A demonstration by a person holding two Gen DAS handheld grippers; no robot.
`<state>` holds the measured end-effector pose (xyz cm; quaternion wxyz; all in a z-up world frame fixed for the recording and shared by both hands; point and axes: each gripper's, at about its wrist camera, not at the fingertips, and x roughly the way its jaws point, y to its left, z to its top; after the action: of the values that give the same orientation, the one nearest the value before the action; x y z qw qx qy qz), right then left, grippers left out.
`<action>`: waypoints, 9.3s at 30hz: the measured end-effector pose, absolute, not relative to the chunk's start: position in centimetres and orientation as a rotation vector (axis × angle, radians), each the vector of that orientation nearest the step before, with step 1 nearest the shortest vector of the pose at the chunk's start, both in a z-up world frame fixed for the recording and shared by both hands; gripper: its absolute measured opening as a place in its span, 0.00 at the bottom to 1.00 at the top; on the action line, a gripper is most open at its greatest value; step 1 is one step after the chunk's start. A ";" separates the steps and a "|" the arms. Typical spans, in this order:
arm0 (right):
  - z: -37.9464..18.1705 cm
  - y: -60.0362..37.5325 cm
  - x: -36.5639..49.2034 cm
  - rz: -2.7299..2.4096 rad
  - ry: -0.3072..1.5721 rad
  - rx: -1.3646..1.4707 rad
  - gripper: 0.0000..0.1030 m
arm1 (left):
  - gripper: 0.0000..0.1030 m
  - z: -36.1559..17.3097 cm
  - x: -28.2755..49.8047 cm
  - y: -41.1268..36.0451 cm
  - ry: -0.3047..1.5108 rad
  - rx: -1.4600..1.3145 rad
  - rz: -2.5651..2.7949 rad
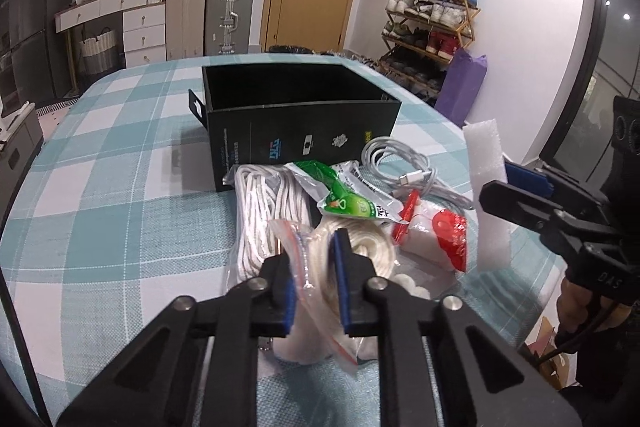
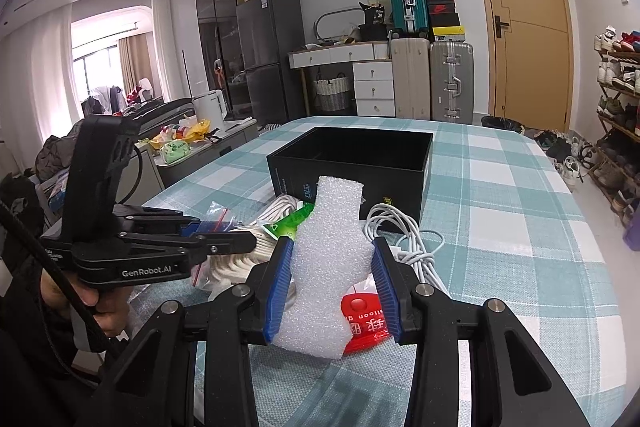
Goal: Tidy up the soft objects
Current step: 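Lift the white foam block with the right gripper and carry it over the black box, then lower the foam block into the black box and open the right gripper, then grasp the red balloon glue packet with the right gripper while the left grasps the white plush toy, then carry the red packet and the white plush toy over the black box with both grippers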
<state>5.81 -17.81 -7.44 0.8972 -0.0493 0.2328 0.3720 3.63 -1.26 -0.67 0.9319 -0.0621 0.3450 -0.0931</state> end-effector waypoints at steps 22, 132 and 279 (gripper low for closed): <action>-4.7 -17.7 4.9 0.734 0.409 -0.103 0.39 | 0.08 3.6 0.2 1.0 0.551 -0.176 -0.140; -4.4 -17.5 14.4 0.619 0.582 -0.150 1.00 | 1.00 3.5 7.3 1.7 0.578 -0.118 0.035; -4.2 -16.9 12.9 0.829 0.553 -0.168 0.42 | 0.89 2.8 7.6 1.2 0.631 -0.106 -0.030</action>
<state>12.89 -16.88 -4.17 0.8751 -0.0806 0.2647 0.3970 7.62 1.22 2.84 0.9491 -0.0523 0.3103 -0.0148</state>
